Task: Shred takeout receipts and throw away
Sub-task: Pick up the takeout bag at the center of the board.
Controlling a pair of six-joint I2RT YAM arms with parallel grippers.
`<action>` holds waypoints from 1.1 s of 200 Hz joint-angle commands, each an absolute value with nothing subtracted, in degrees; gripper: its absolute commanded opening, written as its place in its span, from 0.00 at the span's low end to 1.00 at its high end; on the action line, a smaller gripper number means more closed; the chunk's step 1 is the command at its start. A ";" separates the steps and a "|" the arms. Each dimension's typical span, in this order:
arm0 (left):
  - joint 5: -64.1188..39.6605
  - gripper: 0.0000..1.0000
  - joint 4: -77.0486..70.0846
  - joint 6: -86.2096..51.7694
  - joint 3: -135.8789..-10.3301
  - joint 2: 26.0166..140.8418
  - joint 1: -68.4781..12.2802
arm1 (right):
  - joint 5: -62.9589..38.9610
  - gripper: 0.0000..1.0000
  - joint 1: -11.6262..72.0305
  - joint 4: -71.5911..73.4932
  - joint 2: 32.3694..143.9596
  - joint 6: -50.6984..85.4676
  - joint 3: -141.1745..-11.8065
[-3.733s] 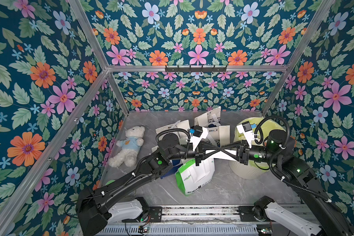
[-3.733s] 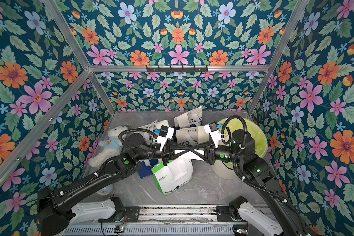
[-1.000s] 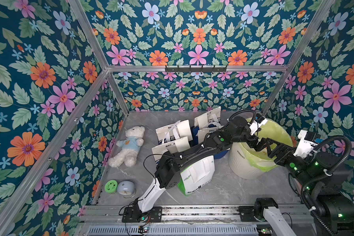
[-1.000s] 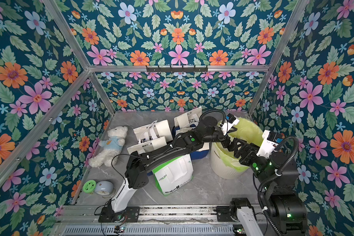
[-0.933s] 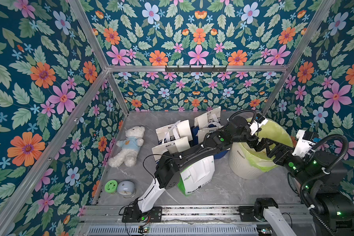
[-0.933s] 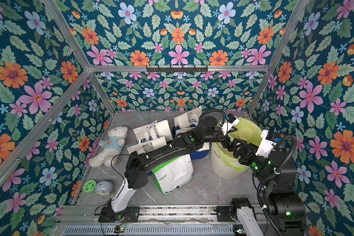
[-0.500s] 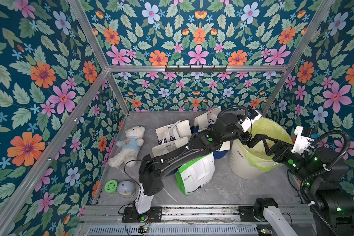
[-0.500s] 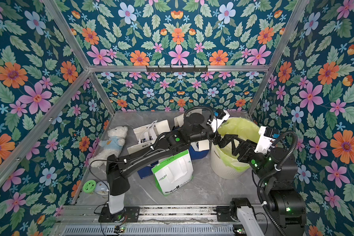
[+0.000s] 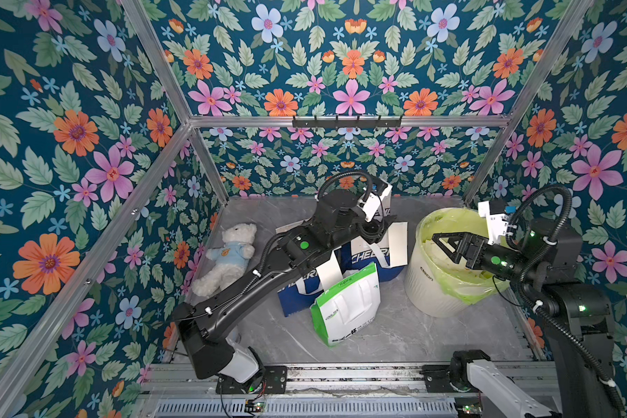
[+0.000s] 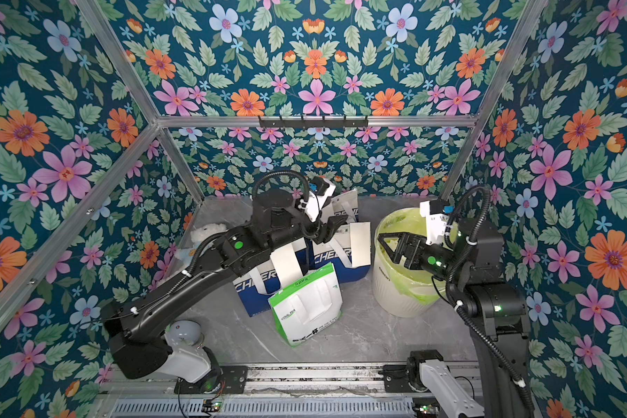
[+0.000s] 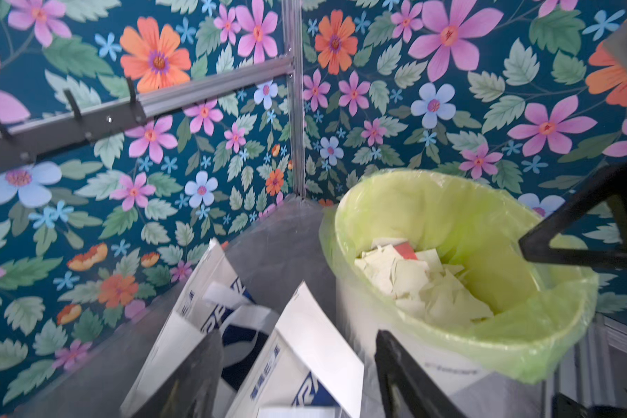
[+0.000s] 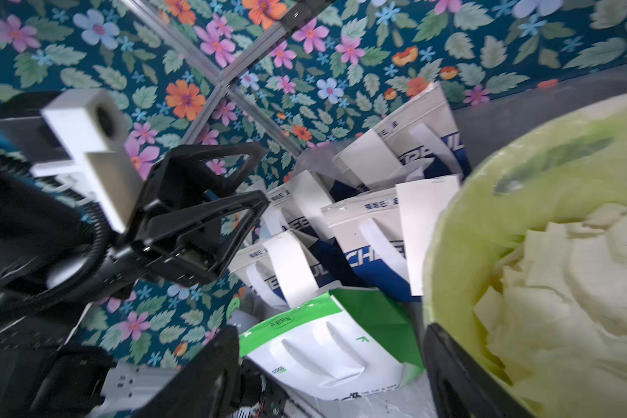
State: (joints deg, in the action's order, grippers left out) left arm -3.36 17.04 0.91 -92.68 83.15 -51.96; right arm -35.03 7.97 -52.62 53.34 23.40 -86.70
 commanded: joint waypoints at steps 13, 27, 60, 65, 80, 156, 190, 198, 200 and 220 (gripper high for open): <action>-0.90 0.72 24.55 -0.88 -84.37 74.16 -47.24 | -24.15 0.82 25.67 -60.29 60.86 17.67 -92.65; 2.06 0.78 26.57 1.08 -80.98 70.29 -46.50 | -21.91 0.82 30.00 -59.51 64.63 18.43 -94.13; 6.83 0.90 32.43 4.40 -76.86 64.62 -44.06 | -19.35 0.85 35.46 -58.67 72.39 20.19 -98.71; 6.76 0.90 33.70 4.65 -76.90 64.13 -43.23 | -18.70 0.86 36.44 -58.75 73.60 20.06 -99.66; 5.75 0.90 36.83 5.86 -77.22 63.37 -40.35 | -17.57 0.86 38.60 -59.86 77.44 20.04 -102.91; -14.63 0.70 48.16 11.22 -79.11 67.84 -26.22 | -21.17 0.95 41.13 -57.01 91.90 19.33 -111.42; -16.70 0.66 48.16 11.25 -77.94 69.41 -25.75 | -21.76 0.94 41.19 -58.11 97.72 18.25 -113.44; -16.84 0.65 48.16 11.43 -77.74 69.56 -25.75 | -21.55 0.94 41.21 -58.60 98.49 18.30 -113.72; -16.91 0.65 48.16 11.49 -77.64 69.60 -25.75 | -21.54 0.94 41.20 -58.62 98.60 18.33 -113.73; -17.21 0.64 48.16 12.25 -77.02 69.60 -25.73 | -20.93 0.94 41.22 -58.32 99.45 18.66 -113.15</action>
State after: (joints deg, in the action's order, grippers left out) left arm -15.07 47.48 10.57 -77.36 69.60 -25.87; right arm -20.84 41.17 -57.78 98.98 19.14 -113.10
